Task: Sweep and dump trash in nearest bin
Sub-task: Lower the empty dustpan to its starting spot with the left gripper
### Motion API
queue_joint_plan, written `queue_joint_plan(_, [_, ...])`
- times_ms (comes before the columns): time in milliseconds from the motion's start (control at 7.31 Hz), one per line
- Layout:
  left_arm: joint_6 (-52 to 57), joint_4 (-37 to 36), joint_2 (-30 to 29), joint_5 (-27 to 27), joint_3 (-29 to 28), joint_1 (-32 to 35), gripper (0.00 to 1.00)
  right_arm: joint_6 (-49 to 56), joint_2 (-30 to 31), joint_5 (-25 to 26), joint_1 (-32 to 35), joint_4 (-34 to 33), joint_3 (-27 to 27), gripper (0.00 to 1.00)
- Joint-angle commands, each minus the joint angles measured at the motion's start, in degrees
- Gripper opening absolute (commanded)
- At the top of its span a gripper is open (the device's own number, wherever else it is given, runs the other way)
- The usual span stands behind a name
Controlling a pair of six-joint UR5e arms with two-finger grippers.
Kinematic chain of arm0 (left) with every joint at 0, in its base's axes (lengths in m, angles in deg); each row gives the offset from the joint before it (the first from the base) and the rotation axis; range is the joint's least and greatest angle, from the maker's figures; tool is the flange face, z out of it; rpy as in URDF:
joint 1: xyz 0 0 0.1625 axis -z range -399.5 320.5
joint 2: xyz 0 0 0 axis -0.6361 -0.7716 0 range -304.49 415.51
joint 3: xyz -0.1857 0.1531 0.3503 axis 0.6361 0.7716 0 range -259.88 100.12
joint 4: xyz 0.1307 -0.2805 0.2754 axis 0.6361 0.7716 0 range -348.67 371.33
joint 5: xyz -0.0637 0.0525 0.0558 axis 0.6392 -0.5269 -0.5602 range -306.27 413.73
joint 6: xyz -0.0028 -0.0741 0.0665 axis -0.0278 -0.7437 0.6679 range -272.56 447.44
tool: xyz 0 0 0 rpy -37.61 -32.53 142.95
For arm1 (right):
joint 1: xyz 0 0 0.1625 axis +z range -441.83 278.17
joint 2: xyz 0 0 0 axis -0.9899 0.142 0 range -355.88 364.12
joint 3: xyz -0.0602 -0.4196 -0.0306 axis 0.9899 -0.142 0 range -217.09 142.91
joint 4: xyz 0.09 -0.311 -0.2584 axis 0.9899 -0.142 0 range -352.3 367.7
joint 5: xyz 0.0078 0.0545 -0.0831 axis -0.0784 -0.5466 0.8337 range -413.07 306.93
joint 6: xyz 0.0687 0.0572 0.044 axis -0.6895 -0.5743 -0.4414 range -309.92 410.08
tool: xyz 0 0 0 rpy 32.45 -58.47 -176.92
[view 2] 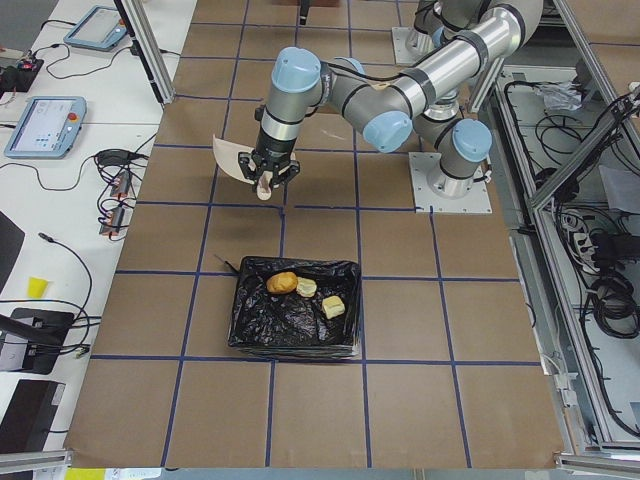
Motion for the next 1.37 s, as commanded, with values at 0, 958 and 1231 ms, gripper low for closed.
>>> queue_joint_plan(0, [-11.46,-2.31,-1.00,-0.04,3.32,6.88,0.09,4.63,1.42,0.09,-4.63,3.61,-2.62,1.00])
queue_joint_plan(958, [-60.30,-2.42,-5.84,-2.68,4.57,28.50,0.10,8.33,1.78,0.09,-7.45,3.62,-2.19,1.00])
queue_joint_plan(1231, [-81.64,-2.77,-8.38,-1.98,3.70,34.64,0.10,8.33,1.78,0.09,-7.45,3.62,-2.10,1.00])
